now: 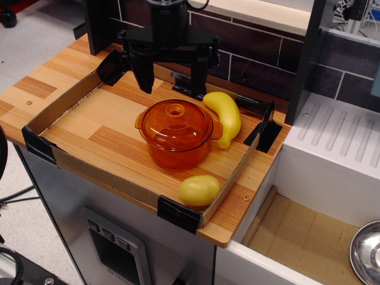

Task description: Take lid off pot

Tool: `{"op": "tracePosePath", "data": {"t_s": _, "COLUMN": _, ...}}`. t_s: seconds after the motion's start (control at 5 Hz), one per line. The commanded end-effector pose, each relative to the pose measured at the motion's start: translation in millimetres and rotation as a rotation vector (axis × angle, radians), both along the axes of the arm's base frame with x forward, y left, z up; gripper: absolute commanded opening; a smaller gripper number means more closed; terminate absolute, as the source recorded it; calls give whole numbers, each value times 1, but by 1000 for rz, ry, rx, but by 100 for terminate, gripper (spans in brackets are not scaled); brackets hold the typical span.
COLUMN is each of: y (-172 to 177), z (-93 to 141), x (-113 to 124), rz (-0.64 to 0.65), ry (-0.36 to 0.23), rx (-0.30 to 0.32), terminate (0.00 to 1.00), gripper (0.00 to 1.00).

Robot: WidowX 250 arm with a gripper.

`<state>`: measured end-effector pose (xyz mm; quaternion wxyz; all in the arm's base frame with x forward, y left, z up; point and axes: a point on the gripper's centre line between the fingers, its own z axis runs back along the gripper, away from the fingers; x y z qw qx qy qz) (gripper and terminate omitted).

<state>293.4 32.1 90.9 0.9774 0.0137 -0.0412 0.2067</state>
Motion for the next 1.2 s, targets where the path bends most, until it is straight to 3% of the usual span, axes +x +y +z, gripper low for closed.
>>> {"op": "tracePosePath", "data": {"t_s": 0.0, "y": -1, "z": -2, "x": -1, "rz": 2, "ry": 10, "rx": 14, "terminate": 0, "gripper": 100}}
{"op": "tracePosePath", "data": {"t_s": 0.4, "y": 4, "z": -20, "x": -4, "rz": -5, "ry": 70, "rx": 25, "terminate": 0, "gripper": 100}}
{"op": "tracePosePath", "data": {"t_s": 0.6, "y": 5, "z": -24, "x": -5, "rz": -3, "ry": 56, "rx": 35, "terminate": 0, "gripper": 100}}
{"op": "tracePosePath", "data": {"t_s": 0.8, "y": 4, "z": -20, "x": -6, "rz": -28, "ry": 65, "rx": 28, "terminate": 0, "gripper": 0}}
{"op": "tracePosePath", "data": {"t_s": 1.0, "y": 3, "z": -14, "x": -6, "rz": -26, "ry": 56, "rx": 29, "terminate": 0, "gripper": 0}}
